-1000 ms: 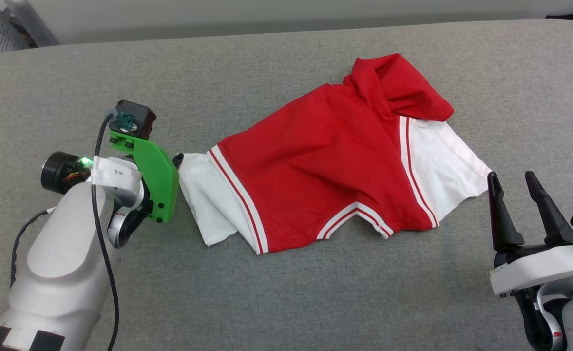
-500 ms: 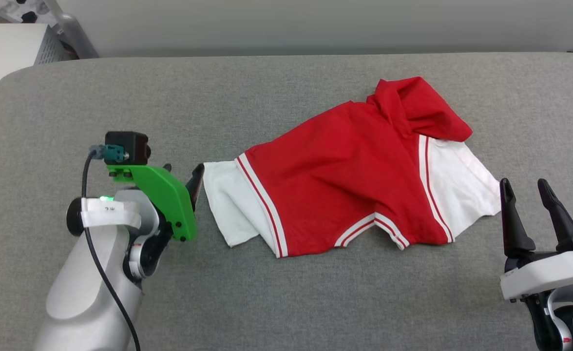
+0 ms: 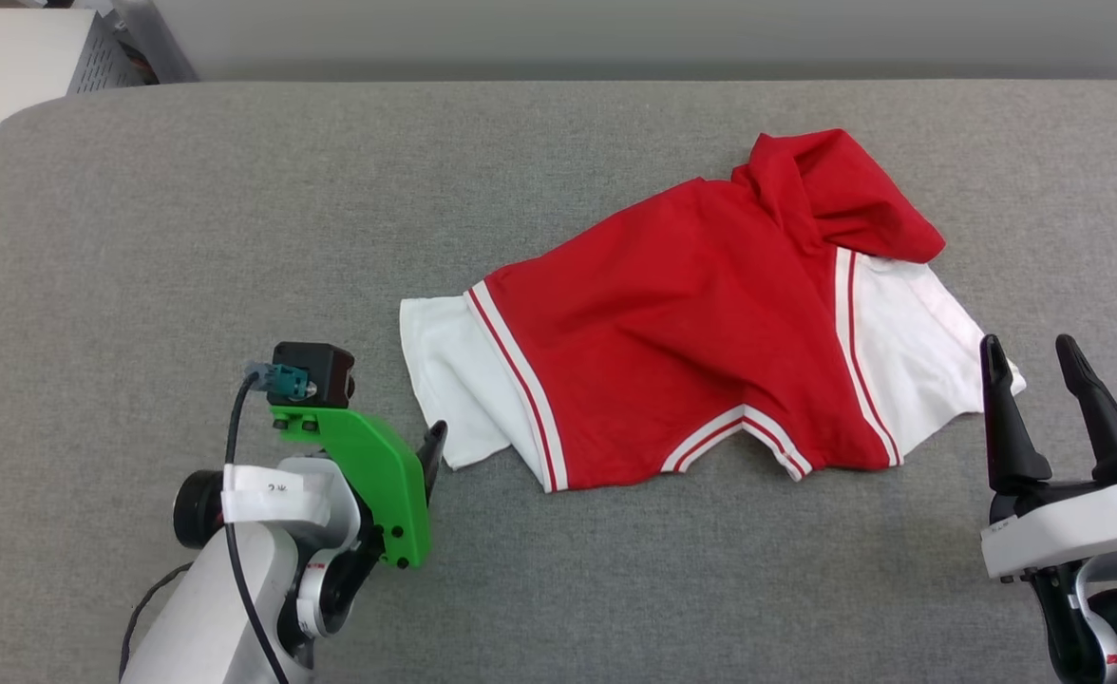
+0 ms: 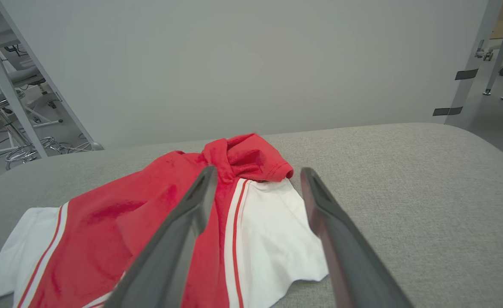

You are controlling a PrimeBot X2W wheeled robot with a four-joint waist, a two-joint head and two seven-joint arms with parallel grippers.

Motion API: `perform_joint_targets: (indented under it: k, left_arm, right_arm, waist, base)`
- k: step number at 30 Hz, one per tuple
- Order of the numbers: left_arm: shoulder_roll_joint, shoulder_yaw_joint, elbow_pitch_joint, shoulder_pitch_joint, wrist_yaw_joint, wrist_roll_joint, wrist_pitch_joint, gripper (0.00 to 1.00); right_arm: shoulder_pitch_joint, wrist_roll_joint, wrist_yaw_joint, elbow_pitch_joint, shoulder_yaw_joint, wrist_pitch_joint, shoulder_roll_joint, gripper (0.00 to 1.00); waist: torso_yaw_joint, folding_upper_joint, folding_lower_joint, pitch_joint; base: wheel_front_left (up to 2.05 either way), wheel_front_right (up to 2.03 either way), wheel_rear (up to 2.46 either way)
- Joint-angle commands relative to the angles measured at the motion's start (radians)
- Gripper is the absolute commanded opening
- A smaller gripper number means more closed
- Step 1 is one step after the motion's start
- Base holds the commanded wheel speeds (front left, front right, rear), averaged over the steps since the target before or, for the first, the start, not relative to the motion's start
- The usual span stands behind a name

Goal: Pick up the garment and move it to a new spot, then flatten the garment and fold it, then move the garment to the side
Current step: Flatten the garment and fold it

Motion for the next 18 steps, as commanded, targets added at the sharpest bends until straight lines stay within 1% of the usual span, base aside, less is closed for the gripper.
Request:
perform_joint_targets:
  k: [1,15,18]
  left_arm:
    - [-0.009,-0.005,-0.001,0.013,0.006,0.003,0.002,1.0]
    - [-0.035,-0.033,0.142,-0.031,0.0,0.014,-0.025,1.0]
    - [-0.037,-0.047,0.171,-0.037,-0.011,0.014,-0.019,1.0]
  right_arm:
    - [0.003,-0.006,-0.001,-0.008,-0.001,0.003,-0.001,1.0]
    - [-0.013,-0.006,-0.001,-0.015,0.002,0.008,-0.012,1.0]
    - [-0.014,-0.006,-0.001,-0.017,0.0,0.01,-0.013,1.0]
  waist:
    - [-0.005,0.0,0.0,0.018]
    - [-0.037,0.0,0.0,0.059]
    - [-0.042,0.0,0.0,0.064]
  base:
    - [0.0,0.0,0.0]
    - [0.0,0.0,0.0]
    - [0.0,0.0,0.0]
